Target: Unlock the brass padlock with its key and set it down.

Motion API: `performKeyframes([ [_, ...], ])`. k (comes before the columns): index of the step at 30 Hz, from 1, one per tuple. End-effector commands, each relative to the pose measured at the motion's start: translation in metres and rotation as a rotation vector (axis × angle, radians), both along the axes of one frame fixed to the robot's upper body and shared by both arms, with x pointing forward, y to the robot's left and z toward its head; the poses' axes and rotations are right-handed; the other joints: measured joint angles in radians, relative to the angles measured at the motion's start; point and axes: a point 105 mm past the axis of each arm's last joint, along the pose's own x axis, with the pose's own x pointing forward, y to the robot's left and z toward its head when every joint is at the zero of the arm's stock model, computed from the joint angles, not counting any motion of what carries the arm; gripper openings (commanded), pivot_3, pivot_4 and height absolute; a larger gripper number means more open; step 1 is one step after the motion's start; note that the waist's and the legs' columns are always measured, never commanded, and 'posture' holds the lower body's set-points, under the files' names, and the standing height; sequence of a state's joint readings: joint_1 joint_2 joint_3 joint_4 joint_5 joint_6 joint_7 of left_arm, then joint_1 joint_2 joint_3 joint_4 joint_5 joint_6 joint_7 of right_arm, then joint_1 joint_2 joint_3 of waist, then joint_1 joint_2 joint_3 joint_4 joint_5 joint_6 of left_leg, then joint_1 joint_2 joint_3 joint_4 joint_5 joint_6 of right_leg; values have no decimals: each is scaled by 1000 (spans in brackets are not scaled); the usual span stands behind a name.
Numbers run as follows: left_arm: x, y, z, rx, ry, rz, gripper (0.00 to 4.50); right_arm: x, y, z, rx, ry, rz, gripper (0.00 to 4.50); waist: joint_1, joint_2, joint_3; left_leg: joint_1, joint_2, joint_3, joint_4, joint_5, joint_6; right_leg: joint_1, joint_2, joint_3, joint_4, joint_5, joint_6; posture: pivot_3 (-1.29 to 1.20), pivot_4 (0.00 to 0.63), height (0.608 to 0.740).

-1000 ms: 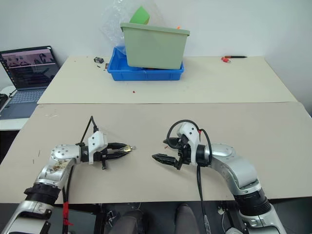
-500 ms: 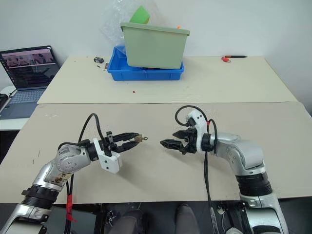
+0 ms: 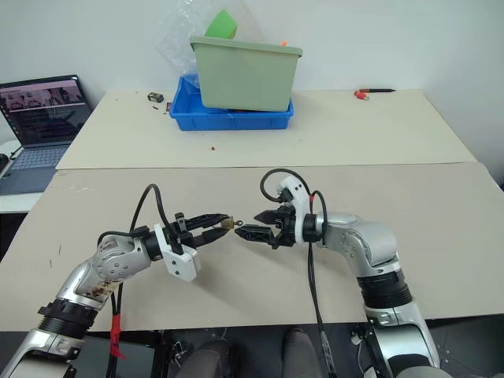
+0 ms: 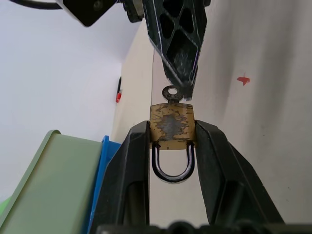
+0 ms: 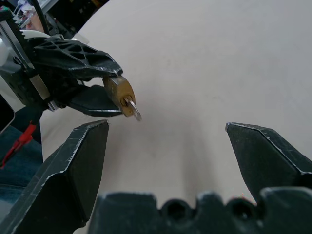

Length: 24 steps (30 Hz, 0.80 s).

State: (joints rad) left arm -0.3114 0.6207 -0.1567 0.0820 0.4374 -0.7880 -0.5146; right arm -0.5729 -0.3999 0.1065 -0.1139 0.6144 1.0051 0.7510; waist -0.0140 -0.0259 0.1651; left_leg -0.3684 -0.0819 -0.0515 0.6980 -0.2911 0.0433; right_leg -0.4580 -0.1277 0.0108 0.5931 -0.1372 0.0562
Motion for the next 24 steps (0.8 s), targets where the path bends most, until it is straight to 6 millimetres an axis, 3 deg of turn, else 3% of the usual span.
performKeyframes([
  [1,-5,-2,10,-28,-38,-26,816,3,3,12,20,-54,9,4500,0,0,0,0,0,0,0,0,0,0,0,0,0,0,0,0,150,740],
  [11,-6,-1,9,-30,-34,-22,816,-2,6,11,29,-34,35,4500,-1,0,0,0,0,0,0,0,0,0,0,0,0,0,0,0,150,740],
  [14,-7,-1,9,-32,-33,-22,816,-4,11,11,42,-25,48,3827,-2,0,0,0,0,0,0,0,0,0,0,0,0,0,0,0,150,740],
  [24,-6,0,9,-31,-31,-19,816,-9,15,10,55,-9,66,502,-1,0,0,0,0,0,0,0,0,0,0,0,0,0,0,0,150,740],
])
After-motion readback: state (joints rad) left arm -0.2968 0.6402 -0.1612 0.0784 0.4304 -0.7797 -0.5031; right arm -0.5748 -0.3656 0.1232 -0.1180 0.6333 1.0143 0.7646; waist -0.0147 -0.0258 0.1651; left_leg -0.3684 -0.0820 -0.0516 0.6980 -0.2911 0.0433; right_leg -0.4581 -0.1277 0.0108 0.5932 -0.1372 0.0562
